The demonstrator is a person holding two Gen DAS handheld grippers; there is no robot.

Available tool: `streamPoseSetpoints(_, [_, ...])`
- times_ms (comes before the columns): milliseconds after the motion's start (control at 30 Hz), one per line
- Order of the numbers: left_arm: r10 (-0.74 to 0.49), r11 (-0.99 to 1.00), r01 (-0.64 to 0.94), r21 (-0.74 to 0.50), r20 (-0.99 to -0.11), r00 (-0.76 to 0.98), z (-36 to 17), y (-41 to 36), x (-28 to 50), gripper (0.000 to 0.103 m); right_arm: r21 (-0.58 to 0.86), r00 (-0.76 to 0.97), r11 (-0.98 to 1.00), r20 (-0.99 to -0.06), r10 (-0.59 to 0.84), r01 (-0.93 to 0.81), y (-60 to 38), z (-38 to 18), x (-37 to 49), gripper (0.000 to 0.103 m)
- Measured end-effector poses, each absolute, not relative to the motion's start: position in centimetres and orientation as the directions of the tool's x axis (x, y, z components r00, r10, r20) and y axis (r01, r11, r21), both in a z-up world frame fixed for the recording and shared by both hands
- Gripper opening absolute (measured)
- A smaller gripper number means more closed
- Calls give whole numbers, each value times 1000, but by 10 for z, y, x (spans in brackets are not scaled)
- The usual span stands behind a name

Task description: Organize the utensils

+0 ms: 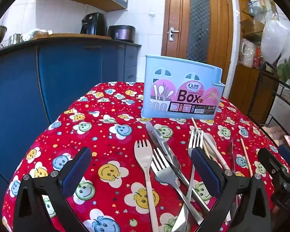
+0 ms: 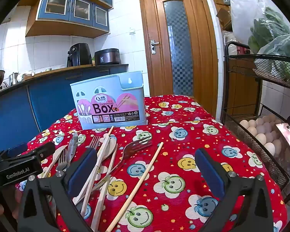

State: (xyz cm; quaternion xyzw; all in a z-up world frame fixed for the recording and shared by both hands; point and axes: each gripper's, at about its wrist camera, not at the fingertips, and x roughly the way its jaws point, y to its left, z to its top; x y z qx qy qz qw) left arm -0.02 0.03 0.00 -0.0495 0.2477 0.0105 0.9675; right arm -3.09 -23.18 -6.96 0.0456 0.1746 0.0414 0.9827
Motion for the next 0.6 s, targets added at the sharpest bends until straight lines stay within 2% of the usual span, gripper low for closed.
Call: streamPoseSetpoints(600, [3, 996, -44, -75, -482, 876, 1, -1, -1, 102, 103, 937, 992, -337, 97, -65, -232, -70, -31, 103])
